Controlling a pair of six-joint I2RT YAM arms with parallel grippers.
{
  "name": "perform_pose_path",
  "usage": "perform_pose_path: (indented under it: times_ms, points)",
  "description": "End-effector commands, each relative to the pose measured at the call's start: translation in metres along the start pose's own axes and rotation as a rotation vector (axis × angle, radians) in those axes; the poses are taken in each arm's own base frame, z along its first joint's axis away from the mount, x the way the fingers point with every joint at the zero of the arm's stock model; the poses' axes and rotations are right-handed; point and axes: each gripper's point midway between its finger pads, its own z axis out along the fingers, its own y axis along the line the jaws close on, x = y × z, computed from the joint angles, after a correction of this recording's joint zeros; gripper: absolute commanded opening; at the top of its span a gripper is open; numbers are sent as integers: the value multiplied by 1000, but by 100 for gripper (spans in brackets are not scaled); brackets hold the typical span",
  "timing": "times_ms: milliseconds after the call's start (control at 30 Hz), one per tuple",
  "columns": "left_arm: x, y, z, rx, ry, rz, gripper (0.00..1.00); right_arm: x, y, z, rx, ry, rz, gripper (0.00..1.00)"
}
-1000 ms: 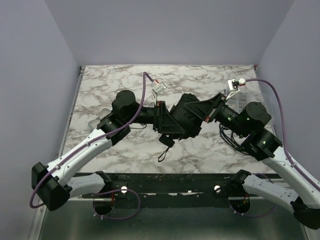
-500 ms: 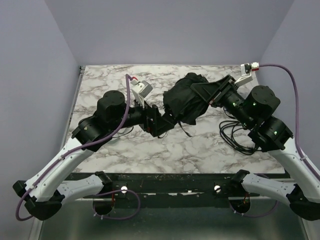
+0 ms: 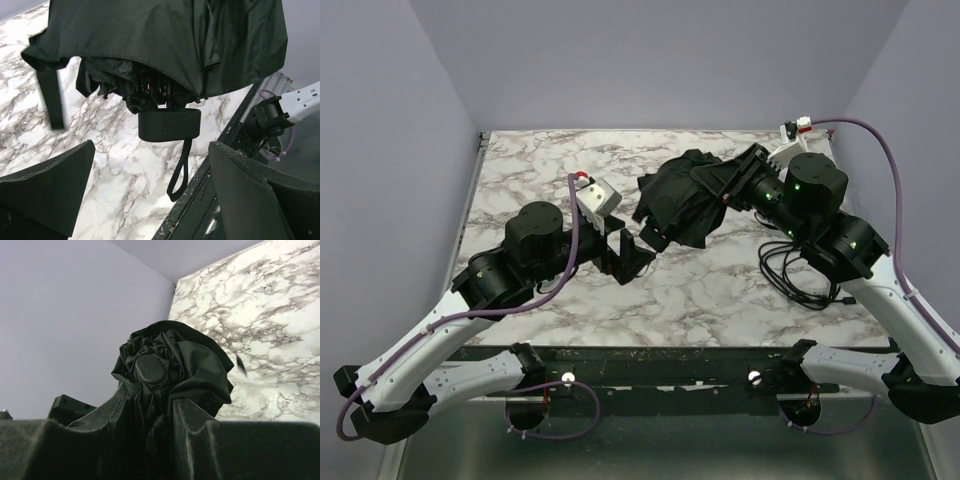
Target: Open the umbrella
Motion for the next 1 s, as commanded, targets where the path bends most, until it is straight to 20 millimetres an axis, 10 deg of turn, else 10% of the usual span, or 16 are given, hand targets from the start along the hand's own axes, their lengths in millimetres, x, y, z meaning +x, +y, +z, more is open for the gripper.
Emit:
perform_pose_path:
  times_ms: [0, 533, 867, 967]
  points:
    - [-2, 3, 11, -14, 2, 106, 99, -17, 26, -11, -69, -29, 48, 1]
    - [7, -12, 41, 34, 81, 163, 69, 8, 23, -4, -85, 72, 74, 1]
    - [9, -12, 46, 33, 91, 171, 1, 24, 20, 2, -88, 135, 89, 1]
    - [17, -9, 44, 28, 113, 173, 0, 17, 14, 2, -53, 96, 70, 1]
